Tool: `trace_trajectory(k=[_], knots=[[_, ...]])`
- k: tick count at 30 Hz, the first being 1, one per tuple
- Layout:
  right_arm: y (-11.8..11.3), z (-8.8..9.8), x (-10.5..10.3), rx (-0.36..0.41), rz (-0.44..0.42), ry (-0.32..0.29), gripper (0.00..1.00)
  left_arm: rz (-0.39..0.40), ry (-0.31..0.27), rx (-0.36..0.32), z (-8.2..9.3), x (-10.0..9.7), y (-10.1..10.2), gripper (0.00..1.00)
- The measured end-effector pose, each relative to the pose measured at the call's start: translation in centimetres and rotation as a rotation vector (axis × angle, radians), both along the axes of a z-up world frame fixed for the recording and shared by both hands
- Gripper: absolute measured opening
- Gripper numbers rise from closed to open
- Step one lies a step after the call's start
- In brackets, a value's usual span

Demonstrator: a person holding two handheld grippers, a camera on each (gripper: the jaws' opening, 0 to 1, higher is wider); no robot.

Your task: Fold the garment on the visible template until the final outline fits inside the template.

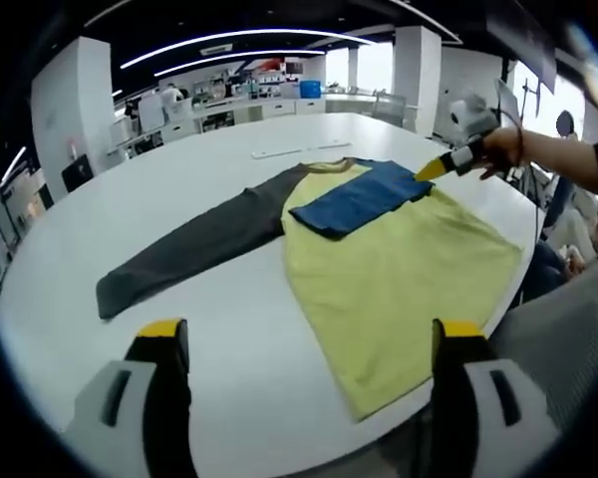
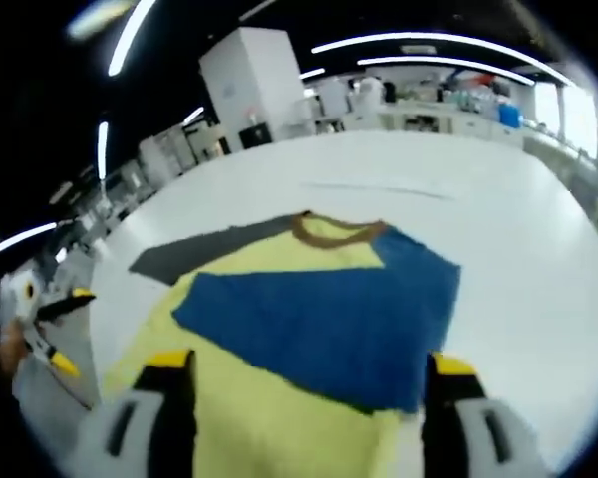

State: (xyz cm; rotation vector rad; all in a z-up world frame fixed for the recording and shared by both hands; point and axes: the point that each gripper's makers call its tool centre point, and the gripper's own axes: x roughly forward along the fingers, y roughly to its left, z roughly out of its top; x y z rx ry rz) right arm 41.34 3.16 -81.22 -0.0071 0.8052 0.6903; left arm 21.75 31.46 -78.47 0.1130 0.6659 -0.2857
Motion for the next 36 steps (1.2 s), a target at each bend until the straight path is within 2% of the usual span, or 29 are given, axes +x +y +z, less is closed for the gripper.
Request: trace_trajectory(k=[7, 11, 20, 26, 30, 36], knots=[[-2.9, -0.7, 0.2, -0.033, -0.044, 0.003, 0.84, -0.002, -0.003, 0.002, 0.2, 0.1, -0.1, 0.99], [-4.2, -1.1, 0.3, -0.025, -0.067, 0.02, 0.65, 0.0, 0.002, -0.001, 0.1, 0.1, 0.0, 0.99], [-6.0, -2.1, 0.6, -0.048, -0.103, 0.017, 0.28, -0.007, 0.003, 0.001, 0.3, 0.2, -0.2, 0.99], [-6.4, -3.1, 0.7, -0.061, -0.111, 0.02, 0.2, -0.003, 0.008, 0.003, 0.2, 0.1, 0.0, 0.99], [-5.9, -3.0, 0.7, -0.046, -0.112, 0.008, 0.13, 0.001, 0.011, 0.007, 0.2, 0.0, 0.2, 0.99], [-5.4, -3.2, 0.8, -0.071, -0.115, -0.006, 0.04, 0.004, 0.02, 0.011, 0.0, 0.0, 0.3, 0.99]])
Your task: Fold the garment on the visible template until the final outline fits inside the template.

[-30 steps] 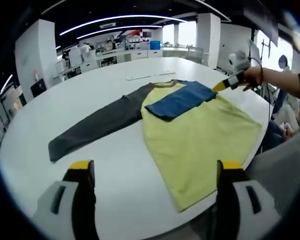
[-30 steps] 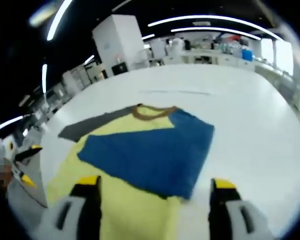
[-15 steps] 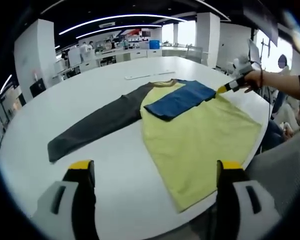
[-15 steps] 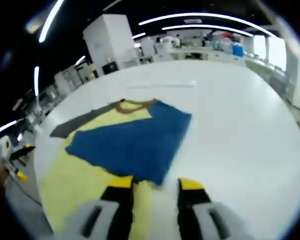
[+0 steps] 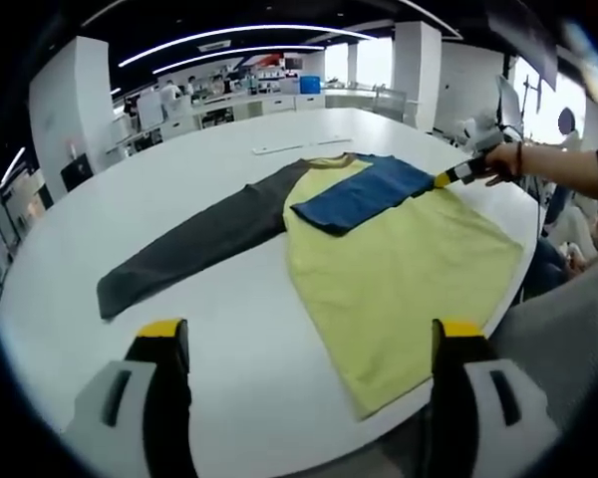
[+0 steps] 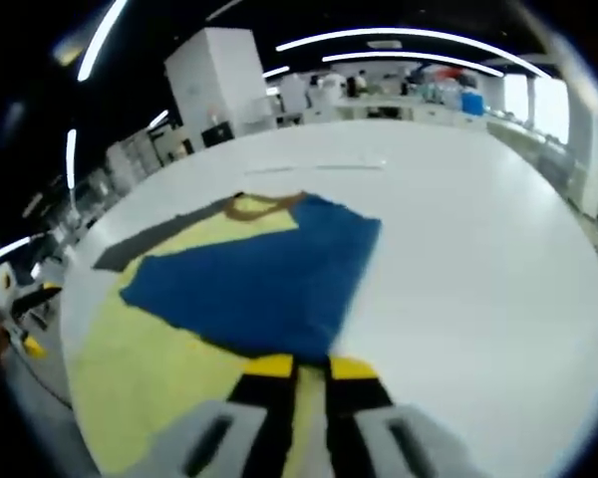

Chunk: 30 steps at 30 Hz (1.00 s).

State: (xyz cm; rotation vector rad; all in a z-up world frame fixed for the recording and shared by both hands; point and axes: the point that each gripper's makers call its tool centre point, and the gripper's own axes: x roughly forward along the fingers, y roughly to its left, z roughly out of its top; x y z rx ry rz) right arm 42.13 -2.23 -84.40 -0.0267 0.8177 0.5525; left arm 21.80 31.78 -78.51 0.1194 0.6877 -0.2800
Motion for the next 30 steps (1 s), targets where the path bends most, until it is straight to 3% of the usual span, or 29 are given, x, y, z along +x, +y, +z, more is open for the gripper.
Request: trace_trajectory(k=[7, 17, 30], knots=[[-0.3, 0.0, -0.3, -0.071, -0.026, -0.011, 0.02, 0.004, 0.003, 0.009, -0.1, 0.0, 0.2, 0.99], [-1.1, 0.0, -0.2, -0.171, 0.016, -0.026, 0.04, 0.032, 0.007, 0.008, -0.2, -0.3, 0.9, 0.99], [-1.6, 0.0, -1.6, -0.186, 0.015, 0.008, 0.0, 0.031, 0.014, 0.014, -0.3, -0.4, 1.2, 0.99]])
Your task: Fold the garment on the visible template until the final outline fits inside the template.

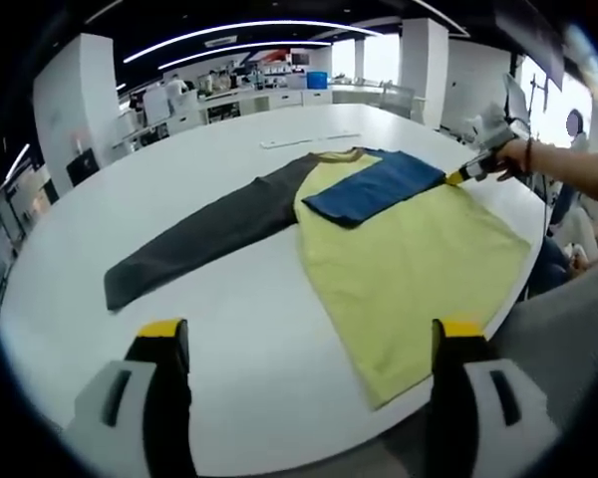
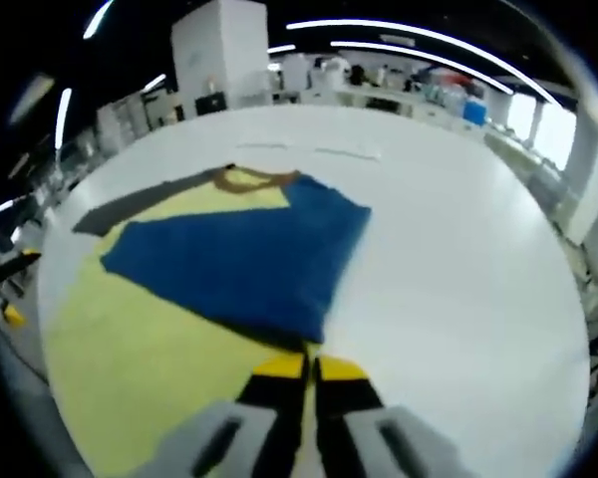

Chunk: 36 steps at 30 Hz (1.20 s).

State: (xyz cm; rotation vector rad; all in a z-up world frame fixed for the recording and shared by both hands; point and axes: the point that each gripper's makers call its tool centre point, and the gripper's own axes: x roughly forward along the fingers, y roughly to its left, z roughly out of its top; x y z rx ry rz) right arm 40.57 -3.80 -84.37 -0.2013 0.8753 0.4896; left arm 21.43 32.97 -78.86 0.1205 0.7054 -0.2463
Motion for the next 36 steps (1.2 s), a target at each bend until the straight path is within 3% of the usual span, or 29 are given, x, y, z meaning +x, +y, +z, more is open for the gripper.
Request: trace_trajectory(k=[9, 12, 17, 21, 33, 36], knots=[[-0.9, -0.1, 0.4, -0.03, -0.004, -0.005, 0.0, 0.012, -0.001, -0.002, 0.0, -0.1, 0.1, 0.99], [-1.0, -0.1, 0.4, 0.011, -0.018, 0.01, 0.02, 0.015, -0.006, -0.002, 0.1, 0.0, 0.1, 0.99], [-1.3, 0.1, 0.3, 0.053, -0.038, 0.012, 0.28, 0.016, -0.015, -0.005, 0.3, 0.3, 0.3, 0.99], [-0.8, 0.9, 0.5, 0.142, -0.043, -0.001, 0.5, 0.021, -0.021, -0.011, 0.6, 0.6, 0.5, 0.99], [0.0, 3.5, -0.7, 0.209, 0.008, -0.038, 0.95, 0.041, -0.066, 0.0, 2.8, 2.6, 2.3, 0.99], [0.2, 4.4, -1.1, 0.232, 0.024, -0.054, 0.99, 0.056, -0.076, -0.001, 3.0, 3.2, 3.1, 0.99]])
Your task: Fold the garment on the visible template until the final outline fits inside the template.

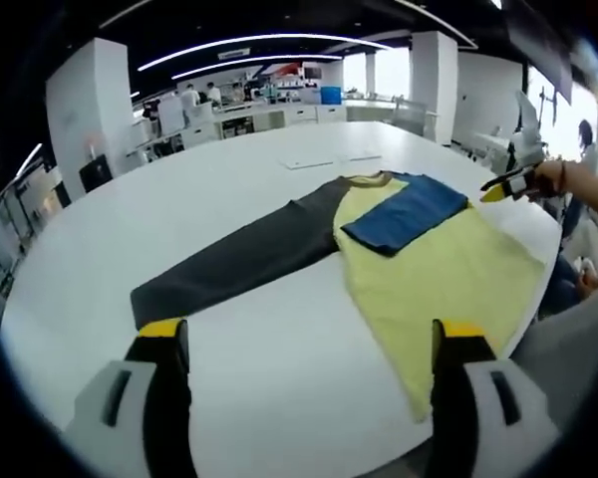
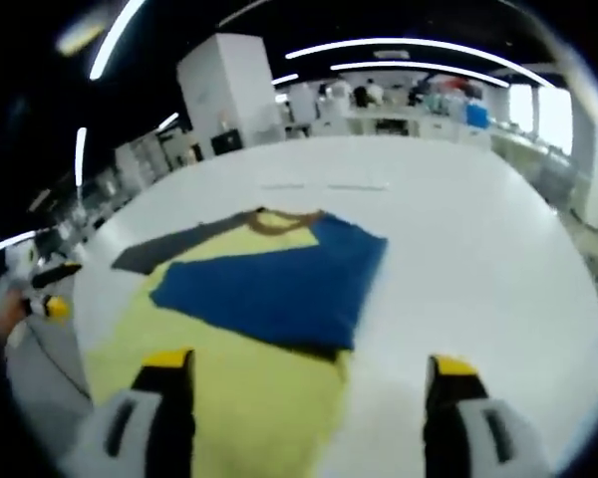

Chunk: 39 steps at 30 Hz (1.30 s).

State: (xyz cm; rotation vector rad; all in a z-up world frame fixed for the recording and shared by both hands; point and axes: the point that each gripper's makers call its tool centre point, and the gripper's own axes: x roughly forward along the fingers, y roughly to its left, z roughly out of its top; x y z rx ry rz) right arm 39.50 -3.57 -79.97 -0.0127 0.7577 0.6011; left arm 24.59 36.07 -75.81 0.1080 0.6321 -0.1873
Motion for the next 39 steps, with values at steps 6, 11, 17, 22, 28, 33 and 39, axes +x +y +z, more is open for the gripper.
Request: trace_trajectory(k=[6, 11, 17, 22, 28, 33, 39], knots=[[0.7, 1.4, -1.4, 0.035, 0.06, 0.005, 0.99, 0.042, -0.026, 0.01, 0.3, 1.5, 2.6, 0.99], [1.2, 3.6, -3.0, 0.061, 0.1, -0.019, 0.99, 0.089, -0.042, 0.023, 0.5, 2.5, 4.8, 0.99], [0.9, 4.3, -4.2, 0.042, 0.152, -0.04, 0.99, 0.135, -0.059, 0.032, 0.4, 3.7, 7.6, 0.99], [0.6, 4.4, -5.9, 0.028, 0.185, -0.042, 0.99, 0.194, -0.074, 0.036, 0.0, 4.6, 10.4, 0.99], [0.1, 4.9, -6.8, 0.019, 0.182, -0.065, 0.99, 0.3, -0.11, 0.013, -0.5, 5.6, 12.9, 0.98], [-0.1, 5.3, -7.3, 0.025, 0.166, -0.072, 0.99, 0.371, -0.102, -0.011, -2.1, 5.9, 14.7, 0.9], [-0.9, 5.3, -7.4, 0.01, 0.134, -0.065, 0.99, 0.41, -0.119, -0.003, -3.3, 6.4, 16.3, 0.84]])
